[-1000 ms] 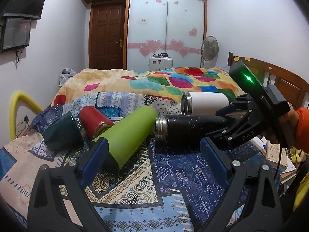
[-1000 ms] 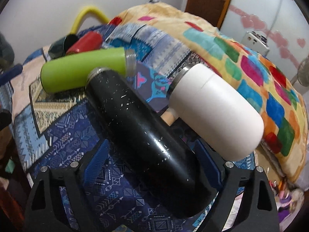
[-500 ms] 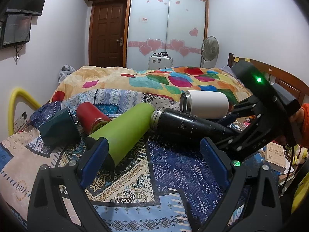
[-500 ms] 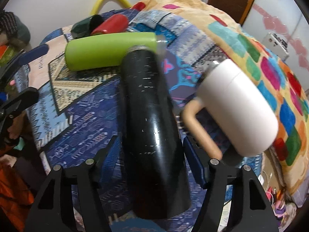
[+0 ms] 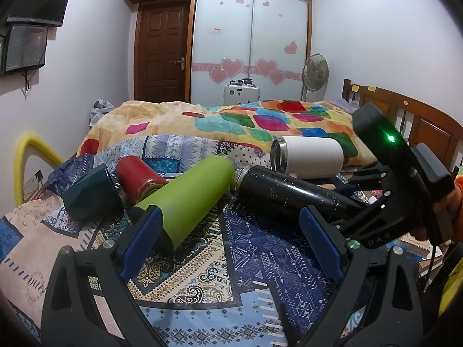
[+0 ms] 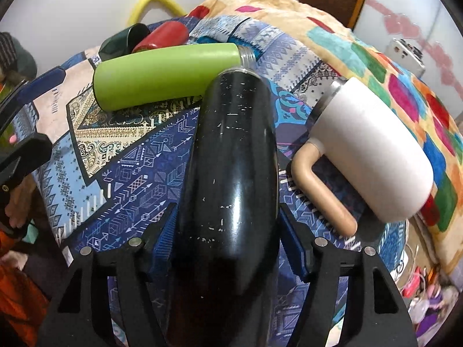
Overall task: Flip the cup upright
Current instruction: 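Lift the black thermos with the right tool and swing it toward the left tool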
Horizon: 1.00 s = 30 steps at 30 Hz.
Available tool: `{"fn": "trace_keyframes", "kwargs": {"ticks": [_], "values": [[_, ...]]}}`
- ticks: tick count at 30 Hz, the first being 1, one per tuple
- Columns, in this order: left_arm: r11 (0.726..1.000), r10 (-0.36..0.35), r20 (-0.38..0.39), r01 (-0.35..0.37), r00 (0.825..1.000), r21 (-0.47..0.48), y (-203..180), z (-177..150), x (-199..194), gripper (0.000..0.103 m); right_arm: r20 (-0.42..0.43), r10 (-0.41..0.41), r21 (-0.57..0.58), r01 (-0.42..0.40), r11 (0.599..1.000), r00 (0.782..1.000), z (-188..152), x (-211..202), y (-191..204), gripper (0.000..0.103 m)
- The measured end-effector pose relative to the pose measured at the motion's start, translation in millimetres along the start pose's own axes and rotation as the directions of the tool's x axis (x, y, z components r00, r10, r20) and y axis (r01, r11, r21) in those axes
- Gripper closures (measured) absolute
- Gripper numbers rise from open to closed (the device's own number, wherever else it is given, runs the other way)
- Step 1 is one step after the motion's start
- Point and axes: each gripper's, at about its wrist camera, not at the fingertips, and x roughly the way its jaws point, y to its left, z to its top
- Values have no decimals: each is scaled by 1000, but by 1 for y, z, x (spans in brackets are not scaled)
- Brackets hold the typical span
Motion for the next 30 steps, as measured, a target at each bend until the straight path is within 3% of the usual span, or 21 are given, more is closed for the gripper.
{"fn": "trace_keyframes", "kwargs": {"ticks": [6,17,25,30], "values": [[1000,-8,7,8,1000,13,-6,3,-12,6,93,-28,37,25,999,995,-4,-27,7,41],[999,-5,48,4,999,36,-10,14,-44,4,191,-53,87,37,996,980,-17,-59,21,42],[1000,14,85,-16,996,26,-4,23,-72,3,299,-79,68,61,996,951,-28,-97,46,42],[999,27,101,-30,995,28,0,23,-91,1,377,-66,86,36,996,924,-35,-110,60,42]]}}
